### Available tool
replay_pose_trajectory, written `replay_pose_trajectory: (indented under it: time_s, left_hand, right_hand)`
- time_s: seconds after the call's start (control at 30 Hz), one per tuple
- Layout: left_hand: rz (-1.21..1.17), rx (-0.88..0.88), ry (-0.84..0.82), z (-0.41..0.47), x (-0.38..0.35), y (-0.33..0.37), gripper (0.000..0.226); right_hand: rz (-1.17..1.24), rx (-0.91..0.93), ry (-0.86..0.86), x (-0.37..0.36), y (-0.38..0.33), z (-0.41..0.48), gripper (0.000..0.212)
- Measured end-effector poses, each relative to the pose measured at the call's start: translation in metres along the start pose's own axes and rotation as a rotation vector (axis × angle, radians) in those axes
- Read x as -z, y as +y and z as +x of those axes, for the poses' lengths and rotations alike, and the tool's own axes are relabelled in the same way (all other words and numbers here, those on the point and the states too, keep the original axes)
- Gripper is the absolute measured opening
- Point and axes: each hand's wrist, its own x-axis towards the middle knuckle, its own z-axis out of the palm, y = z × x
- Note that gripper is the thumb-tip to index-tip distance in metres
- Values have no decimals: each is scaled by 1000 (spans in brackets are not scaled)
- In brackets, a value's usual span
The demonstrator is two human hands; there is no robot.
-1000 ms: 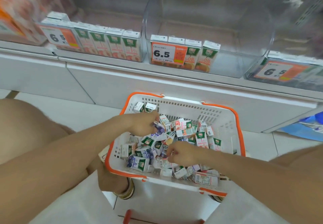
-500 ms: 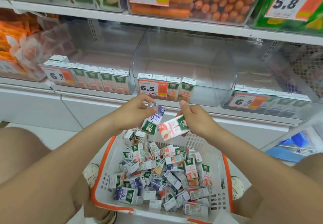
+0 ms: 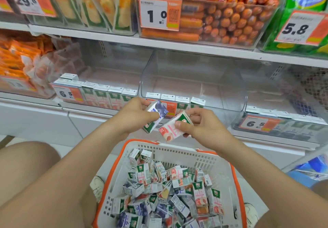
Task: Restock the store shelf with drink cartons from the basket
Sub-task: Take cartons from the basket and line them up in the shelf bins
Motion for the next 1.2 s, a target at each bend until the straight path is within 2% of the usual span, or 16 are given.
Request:
replay_pose_trajectory:
  time_s: [0.13, 0.2, 0.33, 0.4, 0.57, 0.7, 0.8, 0.93, 1.07, 1.13, 1.2]
  left_hand:
    - [178, -78, 167, -2, 45, 2, 34]
    - [258, -105, 244, -2, 68, -2, 35]
    - [426, -100, 275, 6, 115, -25, 35]
    - [486, -59, 283, 14, 134, -38, 41]
    - [570, -55, 312, 28, 167, -59, 40]
    - [561, -59, 279, 36, 181, -65, 38]
    - [543, -40, 256, 42, 185, -69, 36]
    - [556, -11, 213, 48, 188, -74, 36]
    - [445, 53, 173, 50, 190, -77, 46]
    - [346, 64, 162, 48, 189, -75, 45]
    - [236, 51, 160, 46, 185, -71, 44]
  right_hand:
    - [-214, 295, 98, -28, -15, 7, 34]
    - [-240, 425, 123, -44, -33, 10, 33]
    - [-275, 669, 187, -89, -76, 34, 31]
    - [-332, 724, 192, -121, -93, 60, 35]
    - [-349, 732, 219, -202, -130, 141, 39]
    - [-584, 596, 191, -245, -152, 202, 37]
    - [-603, 443, 61, -263, -160, 239, 35]
    - [-760, 317, -265, -275, -163, 266, 34]
    - [-854, 344, -366, -269, -169, 263, 29]
    - [-871, 414, -341, -256, -170, 252, 29]
    - [-789, 552, -238, -236, -166, 230, 38]
